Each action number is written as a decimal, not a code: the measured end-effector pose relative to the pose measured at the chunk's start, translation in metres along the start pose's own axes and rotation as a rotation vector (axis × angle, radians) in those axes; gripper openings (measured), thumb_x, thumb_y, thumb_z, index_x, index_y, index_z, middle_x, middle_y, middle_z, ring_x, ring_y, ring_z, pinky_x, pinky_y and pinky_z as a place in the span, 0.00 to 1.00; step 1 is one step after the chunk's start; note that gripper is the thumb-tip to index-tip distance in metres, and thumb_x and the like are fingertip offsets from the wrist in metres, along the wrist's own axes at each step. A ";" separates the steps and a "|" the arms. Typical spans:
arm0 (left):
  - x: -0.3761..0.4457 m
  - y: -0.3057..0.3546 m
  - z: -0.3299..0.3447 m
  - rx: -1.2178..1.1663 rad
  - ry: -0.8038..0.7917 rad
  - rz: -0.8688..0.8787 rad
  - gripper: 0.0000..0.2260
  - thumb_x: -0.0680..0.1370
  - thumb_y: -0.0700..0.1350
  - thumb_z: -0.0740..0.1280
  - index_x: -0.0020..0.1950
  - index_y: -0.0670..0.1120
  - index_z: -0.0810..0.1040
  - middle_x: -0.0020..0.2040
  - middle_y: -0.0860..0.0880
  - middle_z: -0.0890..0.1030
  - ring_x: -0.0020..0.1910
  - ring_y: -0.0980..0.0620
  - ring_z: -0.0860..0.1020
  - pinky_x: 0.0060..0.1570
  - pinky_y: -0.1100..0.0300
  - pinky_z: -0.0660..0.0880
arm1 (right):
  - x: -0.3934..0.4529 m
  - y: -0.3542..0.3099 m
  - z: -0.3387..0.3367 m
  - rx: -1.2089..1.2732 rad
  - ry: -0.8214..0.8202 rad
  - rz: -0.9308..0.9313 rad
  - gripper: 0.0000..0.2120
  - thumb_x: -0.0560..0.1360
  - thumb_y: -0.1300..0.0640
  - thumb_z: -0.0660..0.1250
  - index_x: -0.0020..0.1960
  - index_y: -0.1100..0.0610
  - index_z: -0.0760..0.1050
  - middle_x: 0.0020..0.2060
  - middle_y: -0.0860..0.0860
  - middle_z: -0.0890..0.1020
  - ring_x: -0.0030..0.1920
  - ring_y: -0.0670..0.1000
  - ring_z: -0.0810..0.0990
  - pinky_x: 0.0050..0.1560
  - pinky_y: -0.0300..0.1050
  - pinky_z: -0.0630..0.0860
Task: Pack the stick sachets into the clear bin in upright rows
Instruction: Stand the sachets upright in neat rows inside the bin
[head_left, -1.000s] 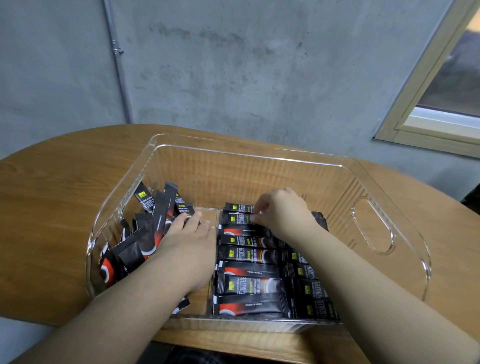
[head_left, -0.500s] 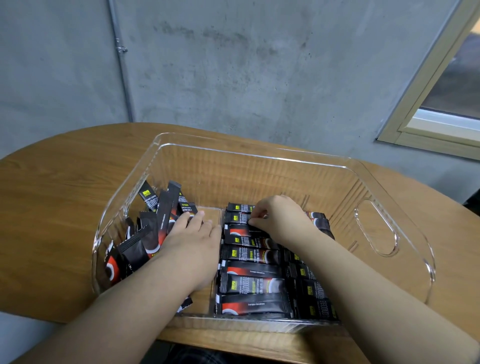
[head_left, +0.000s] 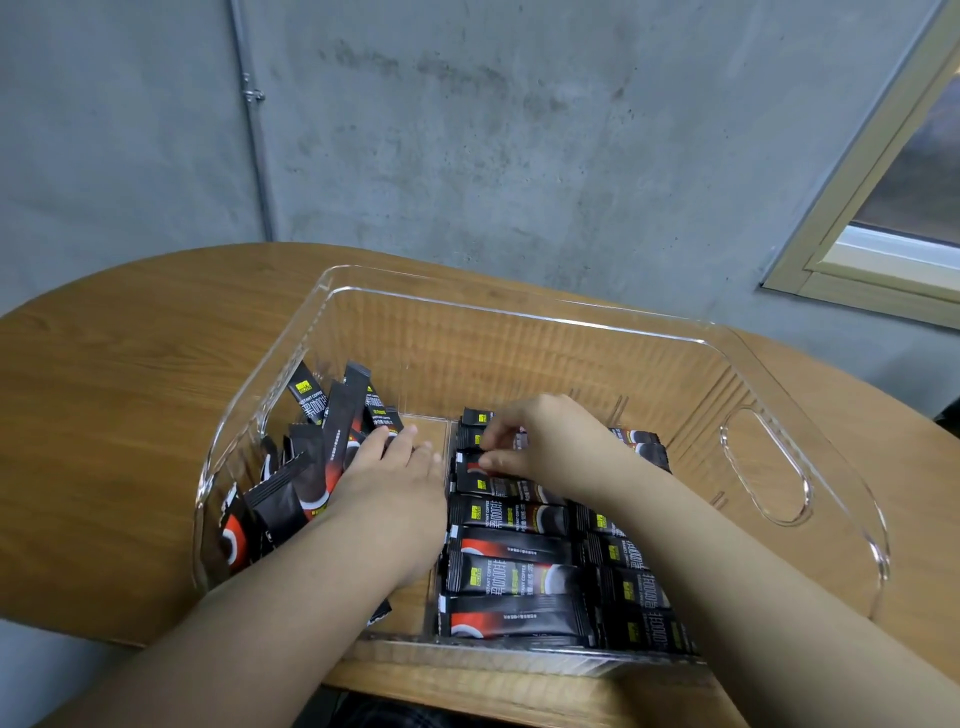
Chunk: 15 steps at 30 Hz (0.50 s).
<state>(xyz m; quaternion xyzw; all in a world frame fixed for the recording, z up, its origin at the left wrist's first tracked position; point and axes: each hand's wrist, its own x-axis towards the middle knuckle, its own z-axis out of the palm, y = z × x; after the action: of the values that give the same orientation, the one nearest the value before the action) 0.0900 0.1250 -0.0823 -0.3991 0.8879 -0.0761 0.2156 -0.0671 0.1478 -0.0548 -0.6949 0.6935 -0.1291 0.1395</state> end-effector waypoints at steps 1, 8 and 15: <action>0.000 0.000 0.000 0.002 -0.002 0.003 0.30 0.80 0.42 0.53 0.78 0.40 0.41 0.79 0.44 0.43 0.77 0.43 0.39 0.74 0.45 0.39 | 0.004 -0.005 -0.004 0.014 0.019 -0.016 0.05 0.73 0.53 0.72 0.47 0.53 0.81 0.41 0.47 0.82 0.37 0.42 0.75 0.36 0.27 0.67; 0.002 -0.001 0.001 -0.001 -0.015 -0.003 0.32 0.80 0.44 0.56 0.78 0.40 0.40 0.79 0.44 0.42 0.77 0.45 0.39 0.74 0.47 0.38 | 0.065 -0.045 -0.007 0.054 -0.147 -0.025 0.14 0.76 0.50 0.67 0.53 0.60 0.81 0.46 0.55 0.83 0.45 0.51 0.78 0.47 0.40 0.73; 0.006 -0.001 -0.001 0.009 -0.031 0.020 0.31 0.81 0.46 0.54 0.78 0.40 0.41 0.79 0.44 0.40 0.77 0.45 0.37 0.74 0.48 0.37 | 0.088 -0.067 0.012 0.108 -0.268 0.032 0.14 0.71 0.52 0.73 0.38 0.63 0.78 0.29 0.53 0.76 0.30 0.50 0.70 0.32 0.40 0.68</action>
<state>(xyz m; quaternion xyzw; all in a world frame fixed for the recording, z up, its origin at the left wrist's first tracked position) 0.0869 0.1195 -0.0834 -0.3903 0.8881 -0.0719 0.2319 0.0001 0.0601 -0.0422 -0.6861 0.6718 -0.0700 0.2703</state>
